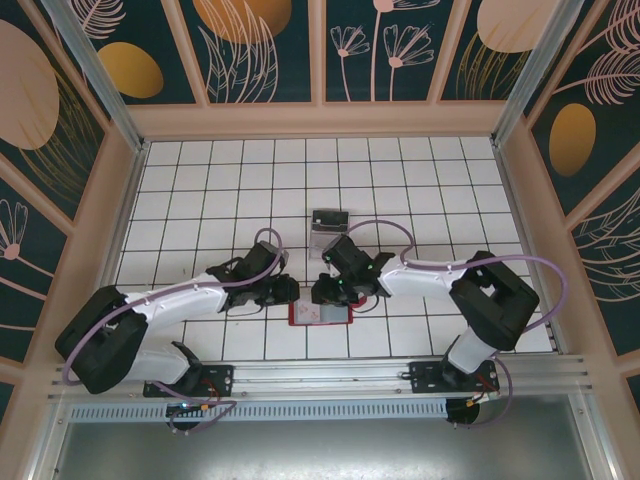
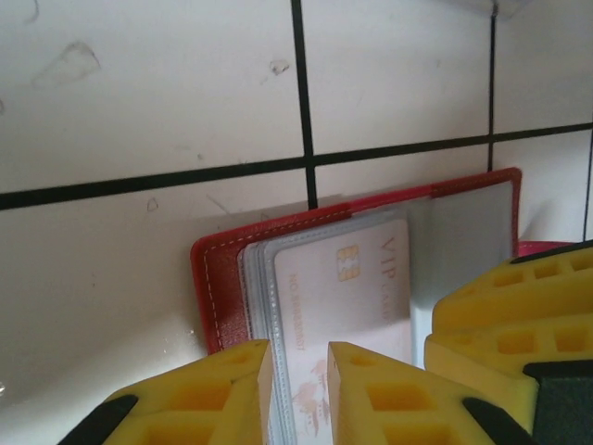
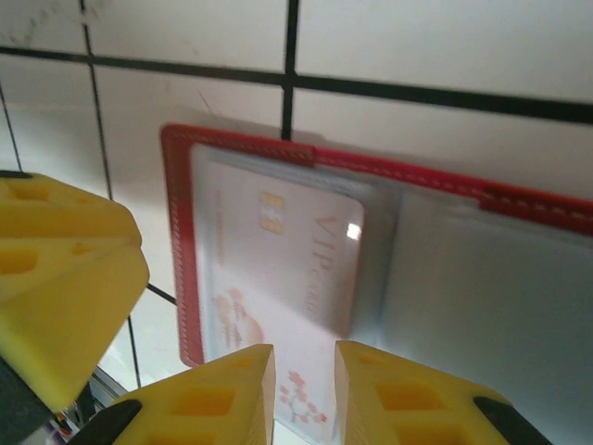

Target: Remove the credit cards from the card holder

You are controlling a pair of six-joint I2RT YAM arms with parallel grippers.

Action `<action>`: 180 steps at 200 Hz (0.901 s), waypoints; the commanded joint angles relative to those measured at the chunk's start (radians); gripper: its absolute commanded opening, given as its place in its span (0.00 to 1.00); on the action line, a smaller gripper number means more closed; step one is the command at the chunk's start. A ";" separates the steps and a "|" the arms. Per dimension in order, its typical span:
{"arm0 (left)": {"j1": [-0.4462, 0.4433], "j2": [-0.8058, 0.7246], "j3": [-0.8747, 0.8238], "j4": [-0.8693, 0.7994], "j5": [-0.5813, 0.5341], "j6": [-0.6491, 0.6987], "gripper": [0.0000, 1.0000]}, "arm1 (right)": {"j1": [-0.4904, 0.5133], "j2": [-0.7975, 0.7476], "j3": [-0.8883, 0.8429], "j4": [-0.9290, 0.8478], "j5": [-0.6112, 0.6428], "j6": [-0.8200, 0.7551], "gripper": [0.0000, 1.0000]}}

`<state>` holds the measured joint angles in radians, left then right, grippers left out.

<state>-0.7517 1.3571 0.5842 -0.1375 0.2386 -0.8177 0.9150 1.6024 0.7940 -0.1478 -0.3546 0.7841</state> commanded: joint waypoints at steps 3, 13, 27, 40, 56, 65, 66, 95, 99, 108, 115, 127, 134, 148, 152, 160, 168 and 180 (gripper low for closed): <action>0.004 0.040 -0.011 0.040 0.057 -0.002 0.23 | -0.005 0.017 -0.031 0.077 -0.037 0.035 0.24; 0.004 0.056 -0.011 0.038 0.062 0.003 0.23 | -0.007 0.022 -0.034 0.082 -0.037 0.040 0.24; 0.005 0.070 -0.011 0.039 0.068 0.010 0.23 | -0.007 0.028 -0.038 0.095 -0.042 0.043 0.24; 0.005 0.085 -0.008 0.037 0.075 0.017 0.23 | -0.007 0.034 -0.038 0.102 -0.044 0.046 0.24; 0.003 0.103 -0.006 0.035 0.083 0.021 0.23 | -0.007 0.040 -0.039 0.103 -0.044 0.049 0.25; 0.004 0.108 -0.010 0.036 0.084 0.021 0.23 | -0.007 0.040 -0.041 0.107 -0.047 0.050 0.25; 0.005 0.108 -0.011 0.037 0.084 0.022 0.23 | -0.007 0.040 -0.041 0.108 -0.047 0.049 0.25; 0.004 0.110 -0.020 0.036 0.080 0.018 0.23 | -0.007 0.038 -0.047 0.109 -0.044 0.054 0.25; 0.003 0.109 -0.020 0.034 0.081 0.018 0.23 | -0.007 0.037 -0.046 0.103 -0.038 0.054 0.25; 0.004 0.110 -0.022 0.031 0.079 0.019 0.23 | -0.008 0.031 -0.045 0.092 -0.023 0.053 0.25; 0.003 0.112 -0.021 0.029 0.077 0.019 0.23 | -0.007 0.024 -0.045 0.081 -0.009 0.052 0.26; 0.005 0.113 -0.023 0.025 0.076 0.020 0.23 | -0.008 0.009 -0.049 0.070 0.004 0.051 0.26; 0.004 0.114 -0.021 0.021 0.074 0.021 0.22 | -0.008 0.003 -0.054 0.067 0.010 0.053 0.26; 0.003 0.118 -0.018 0.012 0.070 0.026 0.23 | -0.013 -0.009 -0.063 0.060 0.020 0.057 0.27; 0.003 0.119 -0.017 0.009 0.069 0.029 0.22 | -0.014 -0.013 -0.065 0.058 0.023 0.058 0.27; 0.003 0.122 -0.015 0.006 0.067 0.030 0.22 | -0.015 -0.018 -0.071 0.060 0.025 0.059 0.27; 0.005 0.124 -0.015 0.003 0.065 0.031 0.23 | -0.018 -0.023 -0.076 0.061 0.026 0.060 0.27; 0.004 0.127 -0.013 -0.002 0.065 0.033 0.23 | -0.021 -0.028 -0.082 0.064 0.028 0.062 0.27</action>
<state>-0.7517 1.4563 0.5797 -0.0998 0.3073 -0.8124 0.9066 1.6062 0.7399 -0.0536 -0.3672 0.8288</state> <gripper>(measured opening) 0.225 0.270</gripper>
